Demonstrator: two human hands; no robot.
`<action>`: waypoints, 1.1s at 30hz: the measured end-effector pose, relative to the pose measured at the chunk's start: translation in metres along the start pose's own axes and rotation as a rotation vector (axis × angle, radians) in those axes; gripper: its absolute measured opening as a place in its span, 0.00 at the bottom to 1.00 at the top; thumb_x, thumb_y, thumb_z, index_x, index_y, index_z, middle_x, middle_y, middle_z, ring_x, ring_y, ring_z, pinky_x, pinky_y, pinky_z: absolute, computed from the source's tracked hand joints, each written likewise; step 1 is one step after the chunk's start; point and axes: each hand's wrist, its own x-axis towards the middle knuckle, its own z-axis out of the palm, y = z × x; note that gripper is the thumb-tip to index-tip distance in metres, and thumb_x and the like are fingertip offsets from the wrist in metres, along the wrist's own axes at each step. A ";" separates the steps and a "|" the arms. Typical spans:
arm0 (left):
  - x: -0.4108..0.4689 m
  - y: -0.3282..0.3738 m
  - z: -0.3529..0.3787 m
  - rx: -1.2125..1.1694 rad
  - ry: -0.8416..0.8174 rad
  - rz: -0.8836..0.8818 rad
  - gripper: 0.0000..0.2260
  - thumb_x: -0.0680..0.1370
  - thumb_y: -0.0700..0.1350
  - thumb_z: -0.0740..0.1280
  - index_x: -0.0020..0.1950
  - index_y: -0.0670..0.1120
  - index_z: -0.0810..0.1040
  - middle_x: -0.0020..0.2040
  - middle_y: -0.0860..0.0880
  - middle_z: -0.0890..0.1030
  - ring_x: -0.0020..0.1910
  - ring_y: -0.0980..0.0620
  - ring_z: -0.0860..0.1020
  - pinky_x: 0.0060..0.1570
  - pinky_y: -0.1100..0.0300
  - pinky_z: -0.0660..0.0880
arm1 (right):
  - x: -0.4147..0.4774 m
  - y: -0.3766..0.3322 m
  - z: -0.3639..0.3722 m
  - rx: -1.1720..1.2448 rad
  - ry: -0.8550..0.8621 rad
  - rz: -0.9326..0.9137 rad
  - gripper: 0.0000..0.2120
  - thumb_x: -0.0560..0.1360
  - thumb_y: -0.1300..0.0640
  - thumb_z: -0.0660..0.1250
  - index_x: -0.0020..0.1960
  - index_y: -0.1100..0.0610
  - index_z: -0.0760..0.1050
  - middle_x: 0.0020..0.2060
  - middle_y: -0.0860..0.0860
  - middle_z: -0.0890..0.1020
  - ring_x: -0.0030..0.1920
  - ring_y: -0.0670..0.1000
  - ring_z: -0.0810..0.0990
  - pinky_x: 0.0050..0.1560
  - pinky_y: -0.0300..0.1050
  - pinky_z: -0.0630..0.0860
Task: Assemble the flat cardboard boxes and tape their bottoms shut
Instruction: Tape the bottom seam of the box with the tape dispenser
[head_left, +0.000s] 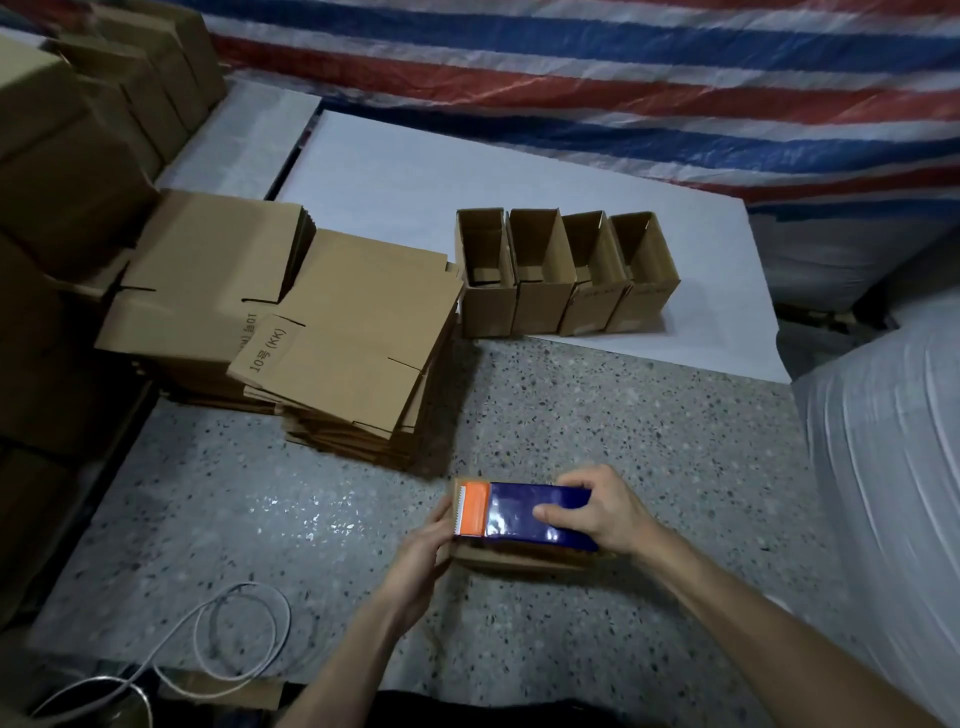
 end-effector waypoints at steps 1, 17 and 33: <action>0.001 0.001 -0.001 0.016 0.000 0.007 0.17 0.76 0.48 0.71 0.65 0.53 0.82 0.73 0.60 0.72 0.66 0.59 0.75 0.59 0.57 0.70 | -0.001 0.000 0.000 0.017 -0.001 0.002 0.19 0.63 0.35 0.71 0.29 0.49 0.75 0.25 0.45 0.78 0.27 0.40 0.75 0.30 0.33 0.69; 0.009 -0.019 -0.013 -0.031 0.315 0.015 0.10 0.81 0.37 0.65 0.49 0.29 0.81 0.65 0.51 0.79 0.59 0.45 0.81 0.54 0.47 0.80 | -0.011 -0.017 -0.012 -0.303 -0.129 0.071 0.12 0.71 0.36 0.73 0.38 0.43 0.79 0.30 0.40 0.80 0.32 0.38 0.79 0.34 0.37 0.70; 0.011 -0.041 -0.013 0.178 0.333 0.044 0.06 0.81 0.42 0.67 0.47 0.43 0.83 0.64 0.48 0.78 0.62 0.45 0.77 0.65 0.43 0.75 | -0.007 -0.028 -0.006 -0.540 -0.173 0.131 0.19 0.74 0.33 0.67 0.58 0.43 0.82 0.37 0.39 0.82 0.37 0.37 0.79 0.34 0.34 0.68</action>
